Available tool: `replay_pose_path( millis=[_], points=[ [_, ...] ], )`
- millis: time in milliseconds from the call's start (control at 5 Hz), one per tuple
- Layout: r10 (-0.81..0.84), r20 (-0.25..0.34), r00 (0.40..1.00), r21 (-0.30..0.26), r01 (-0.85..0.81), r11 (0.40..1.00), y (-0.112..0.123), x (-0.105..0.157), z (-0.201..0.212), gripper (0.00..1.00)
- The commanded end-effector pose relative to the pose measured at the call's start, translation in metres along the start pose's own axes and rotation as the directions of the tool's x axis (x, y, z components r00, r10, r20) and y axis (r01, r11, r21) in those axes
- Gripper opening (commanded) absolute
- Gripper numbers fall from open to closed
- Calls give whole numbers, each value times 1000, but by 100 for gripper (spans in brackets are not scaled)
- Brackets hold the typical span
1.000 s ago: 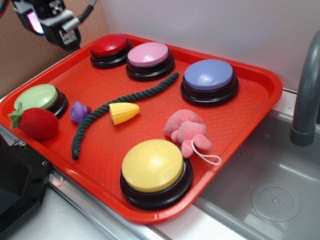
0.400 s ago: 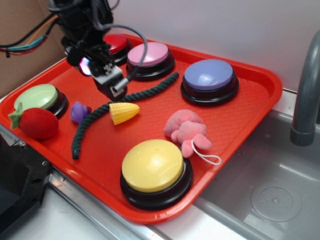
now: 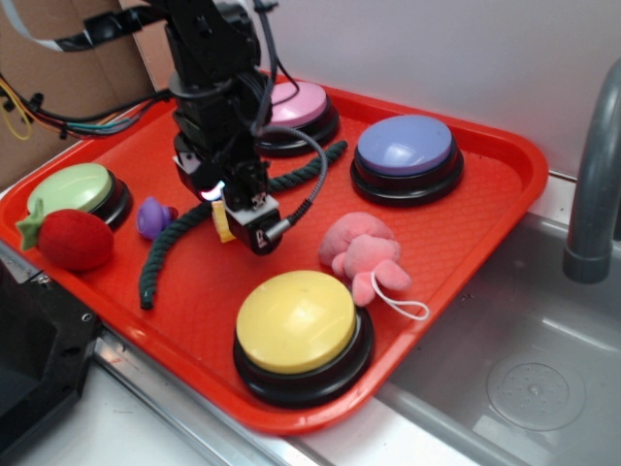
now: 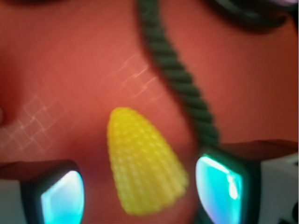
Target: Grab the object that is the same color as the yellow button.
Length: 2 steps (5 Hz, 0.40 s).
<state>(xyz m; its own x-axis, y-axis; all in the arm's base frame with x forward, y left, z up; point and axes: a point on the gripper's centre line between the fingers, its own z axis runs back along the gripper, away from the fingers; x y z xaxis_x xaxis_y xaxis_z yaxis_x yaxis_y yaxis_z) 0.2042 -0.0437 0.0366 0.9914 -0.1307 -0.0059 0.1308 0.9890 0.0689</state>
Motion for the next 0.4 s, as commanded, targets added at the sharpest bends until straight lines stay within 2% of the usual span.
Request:
replay_pose_path(
  millis=[0, 200],
  points=[
    [-46, 16, 999, -20, 46, 999, -7, 5, -7, 100],
    [-5, 25, 1000, -26, 6, 1000, -5, 5, -6, 0]
  ],
)
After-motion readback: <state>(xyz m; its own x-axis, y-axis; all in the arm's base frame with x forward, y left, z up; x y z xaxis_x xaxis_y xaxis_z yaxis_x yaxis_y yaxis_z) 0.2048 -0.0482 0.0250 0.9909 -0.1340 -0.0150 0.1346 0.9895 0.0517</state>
